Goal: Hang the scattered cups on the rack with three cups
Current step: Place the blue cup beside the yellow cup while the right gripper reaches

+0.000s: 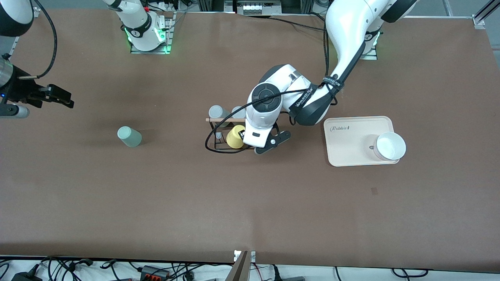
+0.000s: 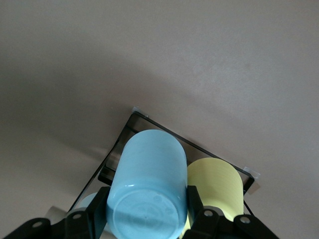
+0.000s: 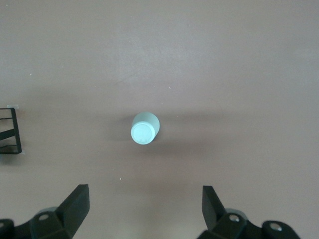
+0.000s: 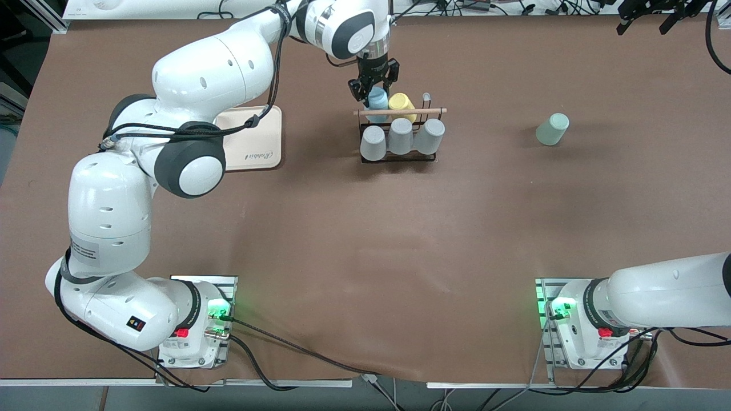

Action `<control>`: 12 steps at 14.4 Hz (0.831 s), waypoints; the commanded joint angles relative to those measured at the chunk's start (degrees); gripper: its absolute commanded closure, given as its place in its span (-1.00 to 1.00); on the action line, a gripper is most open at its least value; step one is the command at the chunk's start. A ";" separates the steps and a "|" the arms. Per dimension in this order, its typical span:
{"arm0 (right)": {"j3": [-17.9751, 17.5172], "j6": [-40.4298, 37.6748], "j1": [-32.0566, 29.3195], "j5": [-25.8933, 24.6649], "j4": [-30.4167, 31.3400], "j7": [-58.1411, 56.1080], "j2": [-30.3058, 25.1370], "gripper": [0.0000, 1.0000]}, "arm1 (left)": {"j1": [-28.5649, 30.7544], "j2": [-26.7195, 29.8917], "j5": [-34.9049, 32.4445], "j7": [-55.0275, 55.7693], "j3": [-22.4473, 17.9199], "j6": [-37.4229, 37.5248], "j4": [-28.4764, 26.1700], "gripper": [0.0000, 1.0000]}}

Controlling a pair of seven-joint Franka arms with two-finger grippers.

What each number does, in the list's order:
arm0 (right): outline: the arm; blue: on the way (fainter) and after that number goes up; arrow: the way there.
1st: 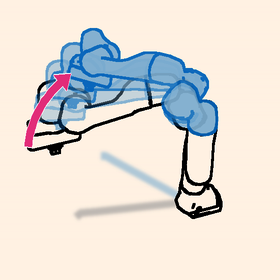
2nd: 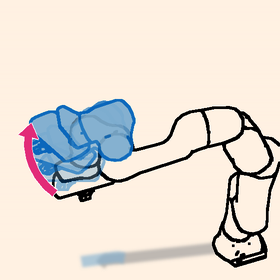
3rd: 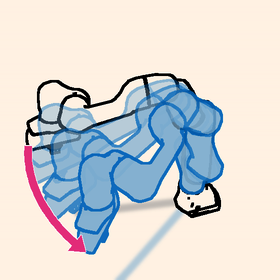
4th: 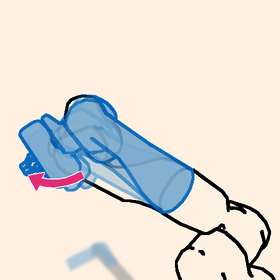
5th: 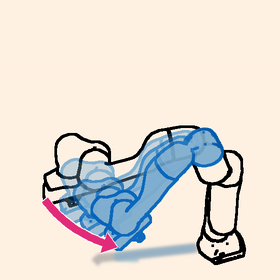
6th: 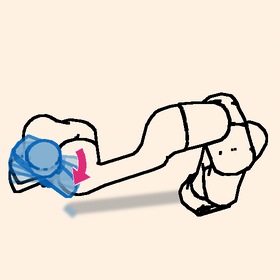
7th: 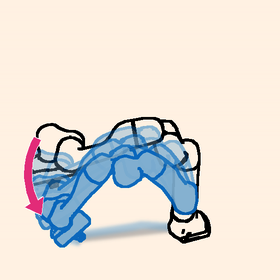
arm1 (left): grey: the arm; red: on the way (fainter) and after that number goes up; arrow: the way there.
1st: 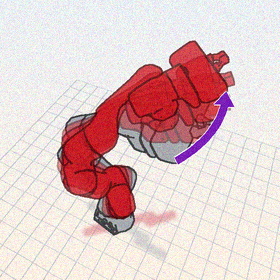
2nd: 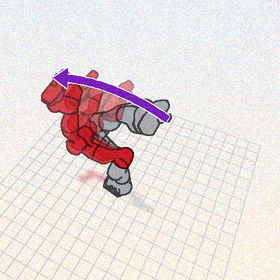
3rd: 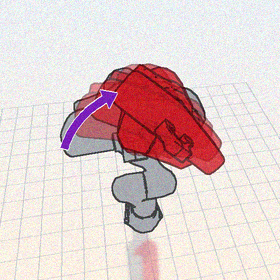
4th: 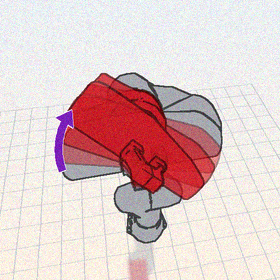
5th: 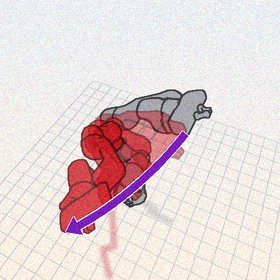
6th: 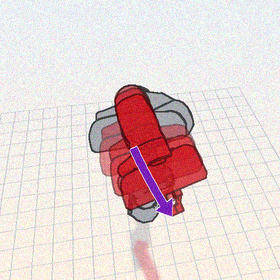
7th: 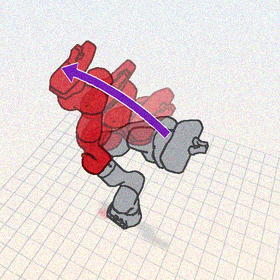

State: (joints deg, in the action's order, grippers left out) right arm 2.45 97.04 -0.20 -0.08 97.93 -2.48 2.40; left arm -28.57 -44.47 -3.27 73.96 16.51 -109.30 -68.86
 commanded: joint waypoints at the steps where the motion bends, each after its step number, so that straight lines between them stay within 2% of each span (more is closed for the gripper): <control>1: -0.35 1.48 -0.42 0.61 -0.89 0.19 2.17 -1.00 | -0.17 0.53 -0.86 -0.13 -0.52 -1.53 -2.06 0.08; 6: -0.61 2.45 0.11 0.70 -1.16 0.19 1.82 -1.00 | -0.08 0.35 -1.56 -0.13 -0.52 -2.68 -4.26 0.07; 7: -0.61 2.54 0.29 0.70 -1.16 0.19 1.81 -1.00 | -0.08 0.35 -1.56 -0.13 -0.52 -2.68 -4.52 0.02; 8: -0.61 2.63 0.29 0.78 -1.16 0.19 1.81 -1.00 | 0.01 0.44 -1.56 -0.13 -0.52 -2.59 -4.53 -0.23; 9: -0.61 2.54 0.38 0.61 -1.07 0.19 2.16 -1.00 | 0.10 0.53 -1.56 -0.13 -0.52 -2.41 -4.53 -0.82; 10: -0.61 2.63 0.72 0.87 -1.07 0.19 2.25 -1.00 | 0.27 0.88 -1.56 -0.22 -0.52 -2.24 -4.53 -1.00; 12: -0.70 2.63 0.73 0.96 -1.07 0.19 2.34 -1.00 | 1.06 1.49 -1.56 -0.04 -0.61 -1.80 -4.18 -1.00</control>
State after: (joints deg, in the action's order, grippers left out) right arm 1.91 99.52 0.35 -0.03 96.96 -2.48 4.85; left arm -28.37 -44.81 -3.84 73.92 16.12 -111.21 -71.56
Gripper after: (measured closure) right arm 0.000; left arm 0.115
